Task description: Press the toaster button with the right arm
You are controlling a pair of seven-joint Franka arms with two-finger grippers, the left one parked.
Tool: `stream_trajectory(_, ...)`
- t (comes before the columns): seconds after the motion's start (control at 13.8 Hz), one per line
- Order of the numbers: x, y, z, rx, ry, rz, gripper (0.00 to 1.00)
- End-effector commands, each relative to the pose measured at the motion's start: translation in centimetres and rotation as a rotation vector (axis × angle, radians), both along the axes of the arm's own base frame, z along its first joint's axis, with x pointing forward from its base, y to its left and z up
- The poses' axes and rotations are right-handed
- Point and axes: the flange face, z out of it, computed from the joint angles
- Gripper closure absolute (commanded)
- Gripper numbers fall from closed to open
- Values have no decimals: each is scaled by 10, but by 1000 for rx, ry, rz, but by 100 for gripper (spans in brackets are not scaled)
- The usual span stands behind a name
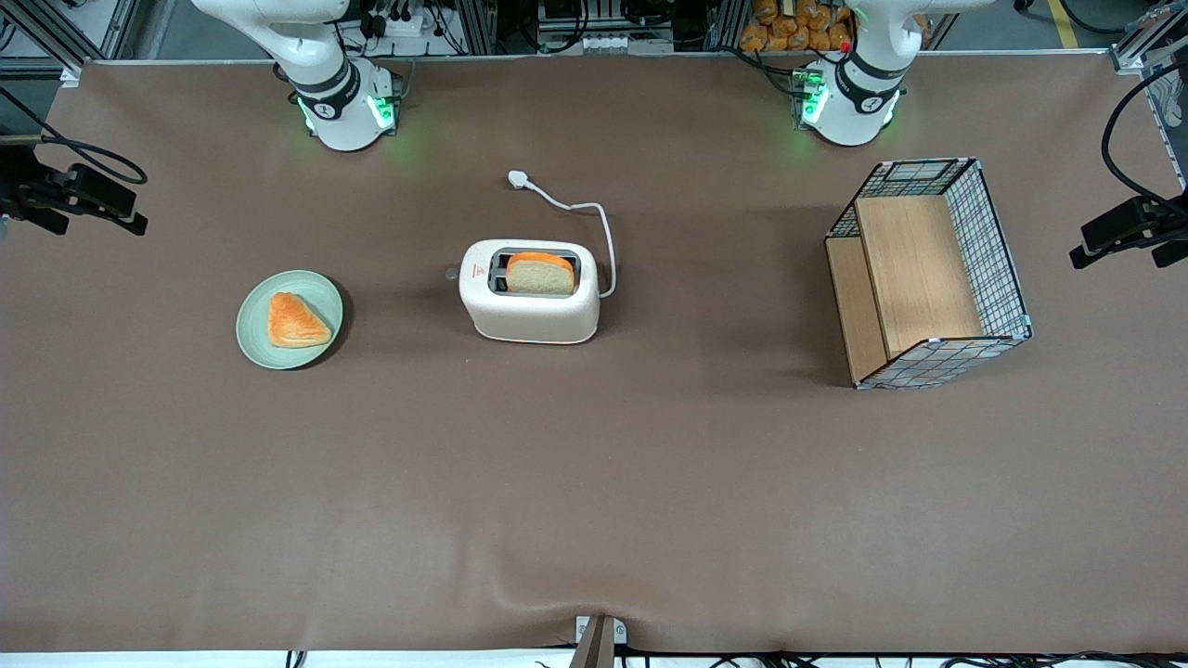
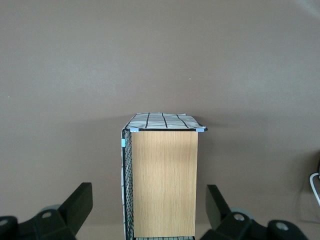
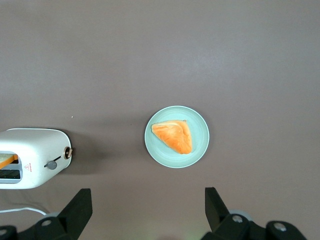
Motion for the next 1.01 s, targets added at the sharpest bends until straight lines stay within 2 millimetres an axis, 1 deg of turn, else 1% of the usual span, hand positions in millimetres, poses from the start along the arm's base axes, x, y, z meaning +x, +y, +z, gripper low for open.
stream_trajectory(0.0, 2, -4, 10, -19, -12, -2, 0)
stream_trajectory(0.14, 0, -9, 14, -19, -14, -7, 0)
stream_trajectory(0.36, 0, -10, 11, -17, -6, -14, 0)
stream_trajectory(0.8, 0, -11, 11, -17, -6, -16, 0)
stream_trajectory(0.94, 0, -14, 12, -17, -8, -20, 0)
